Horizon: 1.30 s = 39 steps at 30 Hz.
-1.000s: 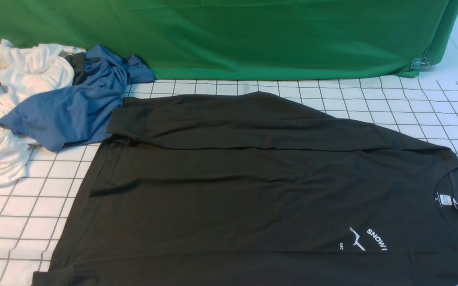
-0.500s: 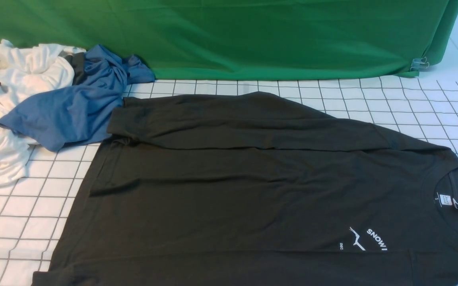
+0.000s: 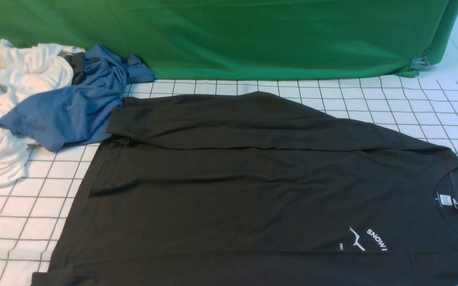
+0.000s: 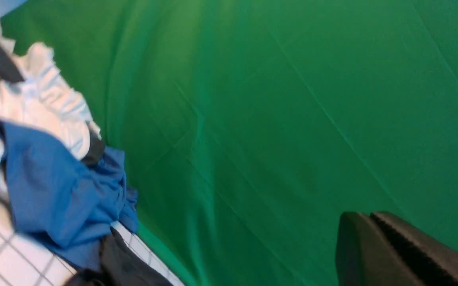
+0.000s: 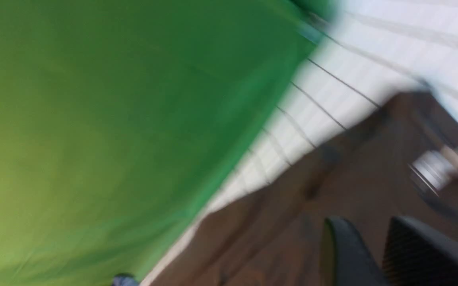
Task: Fold a long-sleeved shirt over a white checkered tablecloth.
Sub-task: 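Grasp the left edge of the dark T-shirt lying flat on the table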
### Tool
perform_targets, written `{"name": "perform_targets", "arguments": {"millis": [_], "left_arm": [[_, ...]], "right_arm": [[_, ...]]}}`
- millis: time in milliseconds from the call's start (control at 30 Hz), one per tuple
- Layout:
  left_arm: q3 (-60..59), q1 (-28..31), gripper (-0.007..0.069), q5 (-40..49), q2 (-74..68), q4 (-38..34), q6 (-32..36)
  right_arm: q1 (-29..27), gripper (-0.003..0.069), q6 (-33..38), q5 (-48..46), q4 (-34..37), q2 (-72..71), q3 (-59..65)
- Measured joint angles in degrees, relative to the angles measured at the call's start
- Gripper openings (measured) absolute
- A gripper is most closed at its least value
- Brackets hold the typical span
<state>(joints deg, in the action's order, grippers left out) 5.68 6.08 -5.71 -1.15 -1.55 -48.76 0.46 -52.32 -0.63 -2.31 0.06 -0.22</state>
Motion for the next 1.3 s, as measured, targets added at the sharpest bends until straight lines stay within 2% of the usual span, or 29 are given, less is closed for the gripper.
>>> {"name": "perform_targets", "arguments": {"millis": [67,133,200,267,300,333,400,467,533,667,733,833,967,1100,1300], "left_arm": [[6.0,0.0,-0.0029,5.7,-4.5,6.7,1.9],[8.8,0.0,-0.0029,8.8,-7.4,9.0,3.9],[16.0,0.0,-0.0029,15.5,-14.9,10.5,12.3],[23.6,0.0,-0.0029,24.7,-23.7,6.6,28.1],[24.3,0.0,-0.0029,24.7,-23.7,6.0,28.1],[30.2,0.0,-0.0029,32.0,-29.6,0.8,40.8],[37.1,-0.9,-0.0029,41.2,-36.8,-5.7,52.6],[40.9,-1.9,-0.0029,47.2,-41.5,-8.7,58.0],[47.7,-5.0,-0.0029,56.7,-48.2,-11.2,63.5],[57.4,-11.0,-0.0029,71.4,-58.7,-8.7,66.7],[59.4,-13.1,-0.0029,73.6,-62.4,-6.7,66.6],[60.0,-15.6,-0.0029,74.9,-67.5,-3.7,66.0],[58.5,-16.3,-0.0013,75.0,-71.8,-2.6,66.9],[53.6,-16.3,0.0066,74.9,-76.1,-2.4,69.3],[47.1,-18.0,0.0282,70.6,-82.3,-0.8,72.0]], "right_arm": [[0.7,0.0127,6.4,-0.4,0.1,1.5,-3.0],[1.1,0.0087,11.1,-1.2,0.1,3.4,-5.6],[1.9,0.0027,20.6,-3.7,0.1,8.7,-11.0],[3.0,0.0012,30.7,-6.7,0.1,14.9,-18.2],[3.0,0.0012,31.5,-7.1,0.1,15.5,-18.2],[3.4,0.0011,36.5,-10.4,0.1,20.5,-23.9],[3.9,0.0011,43.5,-16.3,0.1,26.8,-31.4],[4.1,0.0011,47.0,-20.8,0.1,30.5,-36.6],[4.6,0.0011,52.9,-31.5,0.6,37.2,-44.2],[5.9,0.0011,61.2,-49.6,2.3,47.9,-53.8],[7.9,0.0011,63.3,-53.8,4.0,50.5,-55.4],[12.6,0.0011,67.3,-56.7,7.9,52.8,-56.0],[17.5,0.0013,69.4,-56.8,9.3,53.4,-56.1],[20.3,0.0013,71.5,-54.4,9.4,53.4,-56.3],[20.6,0.0013,72.8,-49.3,9.4,53.4,-56.4]]}}
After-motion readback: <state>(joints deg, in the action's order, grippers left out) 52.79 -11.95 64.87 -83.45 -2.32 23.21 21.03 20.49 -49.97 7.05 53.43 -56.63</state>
